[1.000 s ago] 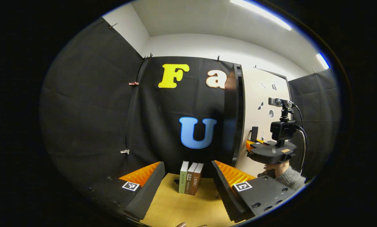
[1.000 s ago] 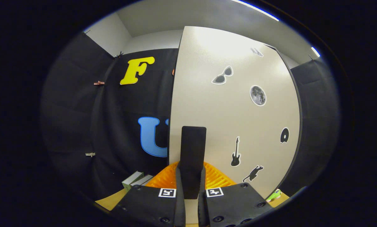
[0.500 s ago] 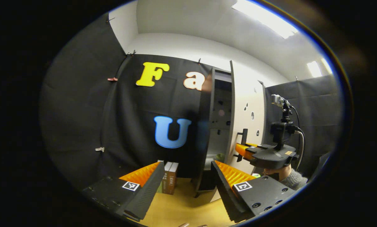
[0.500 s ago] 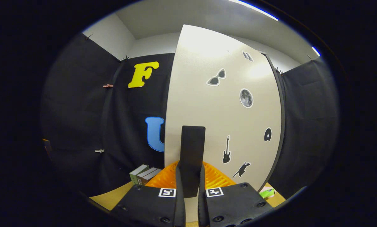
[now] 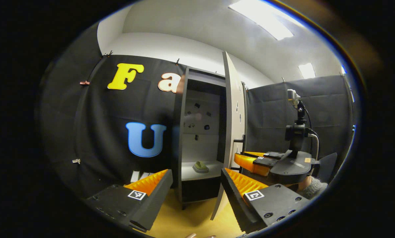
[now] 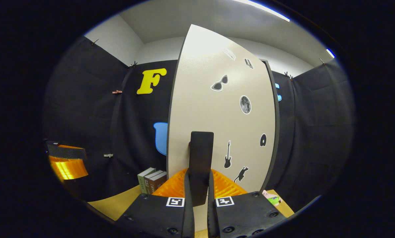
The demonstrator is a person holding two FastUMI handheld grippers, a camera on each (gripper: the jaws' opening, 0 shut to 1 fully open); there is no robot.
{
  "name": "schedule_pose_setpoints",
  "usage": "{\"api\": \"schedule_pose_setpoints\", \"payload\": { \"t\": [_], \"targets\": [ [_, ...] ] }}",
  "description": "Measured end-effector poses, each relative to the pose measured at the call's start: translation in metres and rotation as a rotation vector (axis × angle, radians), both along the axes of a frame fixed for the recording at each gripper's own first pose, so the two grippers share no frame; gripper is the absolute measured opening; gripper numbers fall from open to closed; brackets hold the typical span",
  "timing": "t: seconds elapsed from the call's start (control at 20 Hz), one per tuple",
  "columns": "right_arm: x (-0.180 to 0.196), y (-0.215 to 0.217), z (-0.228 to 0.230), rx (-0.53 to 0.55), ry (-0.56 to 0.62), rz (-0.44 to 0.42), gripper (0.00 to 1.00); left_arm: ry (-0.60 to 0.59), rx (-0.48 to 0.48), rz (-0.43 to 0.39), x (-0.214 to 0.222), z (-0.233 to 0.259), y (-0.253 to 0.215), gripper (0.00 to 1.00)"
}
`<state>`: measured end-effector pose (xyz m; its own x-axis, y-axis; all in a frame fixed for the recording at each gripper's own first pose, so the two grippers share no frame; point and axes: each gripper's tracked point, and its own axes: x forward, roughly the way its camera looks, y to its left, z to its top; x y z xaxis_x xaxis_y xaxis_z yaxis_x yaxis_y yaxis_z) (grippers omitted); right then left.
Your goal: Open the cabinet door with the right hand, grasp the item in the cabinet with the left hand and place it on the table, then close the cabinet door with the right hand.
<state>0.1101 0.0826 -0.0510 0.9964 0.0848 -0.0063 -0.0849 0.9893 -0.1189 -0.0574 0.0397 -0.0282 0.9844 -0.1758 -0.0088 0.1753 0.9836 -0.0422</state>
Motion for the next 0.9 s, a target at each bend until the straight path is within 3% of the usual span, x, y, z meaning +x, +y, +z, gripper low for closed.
{"api": "schedule_pose_setpoints", "payload": {
  "t": [0.25, 0.7, 0.9],
  "targets": [
    [-0.03, -0.043, 0.011, 0.011, 0.012, -0.076, 0.19, 0.048, -0.028, -0.104, 0.019, -0.018, -0.028, 0.93],
    [-0.062, -0.118, 0.017, 0.075, 0.042, -0.113, 0.18, 0.082, -0.044, -0.157, 0.052, -0.031, -0.082, 0.93],
    [-0.072, -0.144, 0.014, 0.047, 0.052, -0.114, 0.18, 0.077, -0.02, -0.186, 0.078, -0.031, -0.113, 0.93]
  ]
}}
